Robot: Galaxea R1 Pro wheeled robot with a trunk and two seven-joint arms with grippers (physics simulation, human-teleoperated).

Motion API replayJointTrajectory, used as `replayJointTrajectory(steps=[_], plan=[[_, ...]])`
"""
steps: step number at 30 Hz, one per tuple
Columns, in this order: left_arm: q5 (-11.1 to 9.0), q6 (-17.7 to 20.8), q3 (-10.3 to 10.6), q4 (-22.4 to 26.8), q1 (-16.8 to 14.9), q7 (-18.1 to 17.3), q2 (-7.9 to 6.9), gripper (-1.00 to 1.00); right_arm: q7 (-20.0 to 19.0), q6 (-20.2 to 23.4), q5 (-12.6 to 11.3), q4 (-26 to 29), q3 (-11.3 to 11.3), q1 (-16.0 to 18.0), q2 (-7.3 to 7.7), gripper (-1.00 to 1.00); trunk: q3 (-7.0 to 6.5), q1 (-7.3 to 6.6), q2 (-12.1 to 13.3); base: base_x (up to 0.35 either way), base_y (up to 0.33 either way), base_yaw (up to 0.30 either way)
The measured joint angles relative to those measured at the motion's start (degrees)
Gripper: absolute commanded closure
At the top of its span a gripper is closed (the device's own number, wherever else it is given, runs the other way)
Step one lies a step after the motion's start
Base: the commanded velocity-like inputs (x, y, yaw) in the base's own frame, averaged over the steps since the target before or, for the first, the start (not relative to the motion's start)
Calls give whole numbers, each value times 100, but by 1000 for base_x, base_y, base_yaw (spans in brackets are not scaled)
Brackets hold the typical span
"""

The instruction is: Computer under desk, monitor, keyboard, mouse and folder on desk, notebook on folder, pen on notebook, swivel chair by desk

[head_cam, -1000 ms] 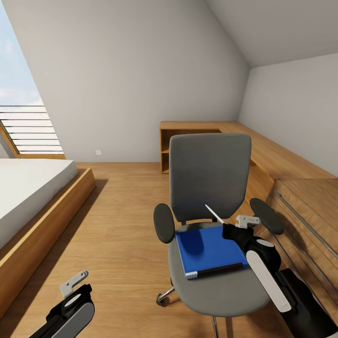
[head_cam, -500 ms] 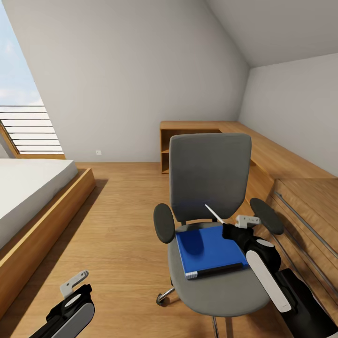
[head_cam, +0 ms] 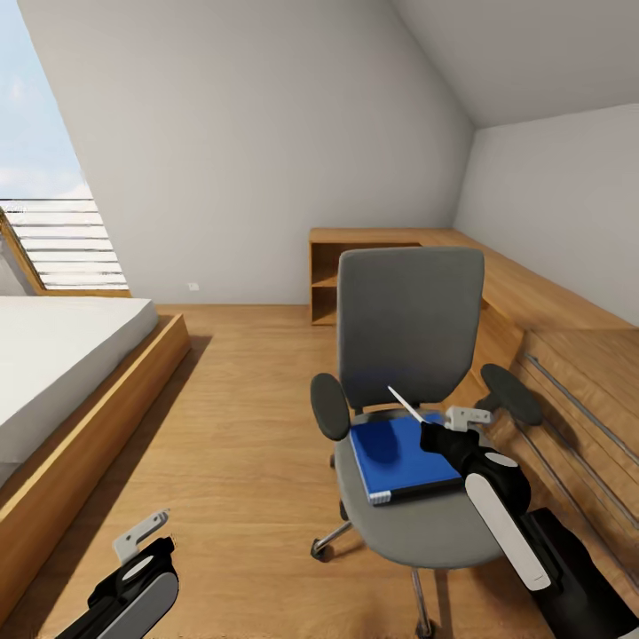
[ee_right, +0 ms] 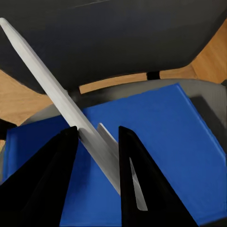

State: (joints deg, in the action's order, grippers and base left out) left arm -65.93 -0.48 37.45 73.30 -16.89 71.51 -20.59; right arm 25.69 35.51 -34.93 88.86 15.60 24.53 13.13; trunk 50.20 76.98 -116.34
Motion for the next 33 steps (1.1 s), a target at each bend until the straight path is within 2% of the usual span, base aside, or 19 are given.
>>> replayJointTrajectory(steps=[10,29,33], plan=[[18,7,156,0,-1,-13,9,-100,0,-7,10,2,-11,1,8,100,-41,-2,0,-23,24,-144],[4,0,171,3,0,-22,-5,-100,0,-8,19,-16,-8,2,0,100,-402,-419,760,-1,1,-30],[-31,21,177,-142,0,-71,3,-100,0,-8,20,-16,-13,2,3,100,-474,-507,921,0,0,0]])
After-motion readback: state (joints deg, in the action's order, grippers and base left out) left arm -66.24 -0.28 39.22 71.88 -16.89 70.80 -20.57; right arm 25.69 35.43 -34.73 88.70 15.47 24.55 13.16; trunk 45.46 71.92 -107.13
